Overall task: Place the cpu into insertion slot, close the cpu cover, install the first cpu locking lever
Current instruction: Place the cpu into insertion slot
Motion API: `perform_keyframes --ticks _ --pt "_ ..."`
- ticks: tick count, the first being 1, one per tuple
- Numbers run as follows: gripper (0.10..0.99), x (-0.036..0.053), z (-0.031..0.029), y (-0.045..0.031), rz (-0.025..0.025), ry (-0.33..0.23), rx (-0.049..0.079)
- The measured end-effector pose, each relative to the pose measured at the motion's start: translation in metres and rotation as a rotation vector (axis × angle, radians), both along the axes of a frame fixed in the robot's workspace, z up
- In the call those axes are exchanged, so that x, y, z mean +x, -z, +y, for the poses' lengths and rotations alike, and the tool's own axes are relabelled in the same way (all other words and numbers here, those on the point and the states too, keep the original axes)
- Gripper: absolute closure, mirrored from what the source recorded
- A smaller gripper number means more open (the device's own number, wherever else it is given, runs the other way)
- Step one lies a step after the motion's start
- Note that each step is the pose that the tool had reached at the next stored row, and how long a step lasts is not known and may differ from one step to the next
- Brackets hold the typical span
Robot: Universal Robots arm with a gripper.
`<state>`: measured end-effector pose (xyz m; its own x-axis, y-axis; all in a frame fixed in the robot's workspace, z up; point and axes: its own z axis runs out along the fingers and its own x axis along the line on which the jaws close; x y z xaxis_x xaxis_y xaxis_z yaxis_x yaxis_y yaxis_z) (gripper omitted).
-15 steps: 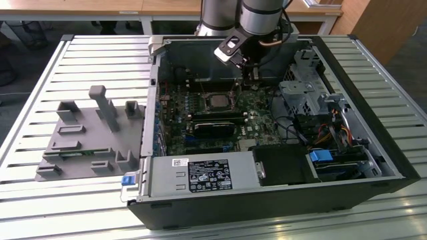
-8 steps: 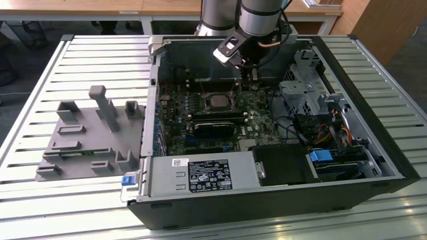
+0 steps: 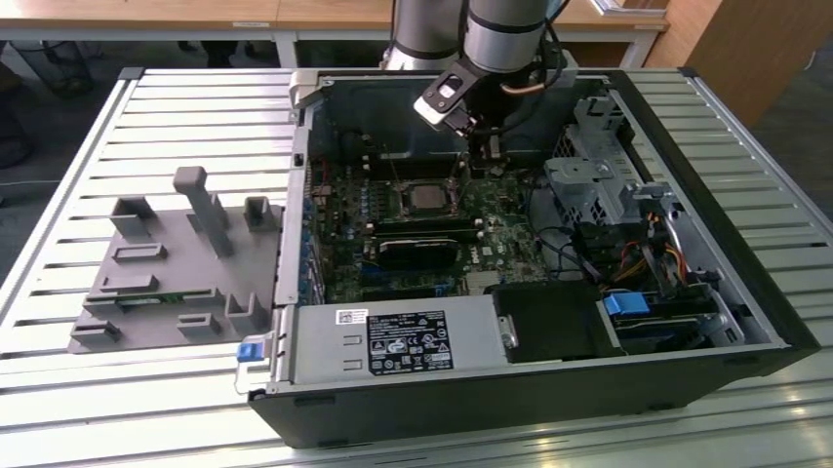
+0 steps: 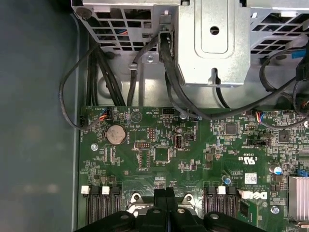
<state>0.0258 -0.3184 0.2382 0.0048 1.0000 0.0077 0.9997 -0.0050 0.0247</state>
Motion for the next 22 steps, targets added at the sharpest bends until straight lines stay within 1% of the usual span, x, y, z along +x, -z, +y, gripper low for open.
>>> perform_keyframes --ticks 6,9,15,22 --pt "0.98 -0.0031 0.0 0.0016 0.0 0.0 0.0" --pt "0.98 -0.0075 0.0 0.0027 0.0 0.0 0.0" --pt "0.98 -0.0129 0.0 0.0039 0.0 0.0 0.0" --pt "0.98 -0.0218 0.0 0.0053 0.0 0.0 0.0"
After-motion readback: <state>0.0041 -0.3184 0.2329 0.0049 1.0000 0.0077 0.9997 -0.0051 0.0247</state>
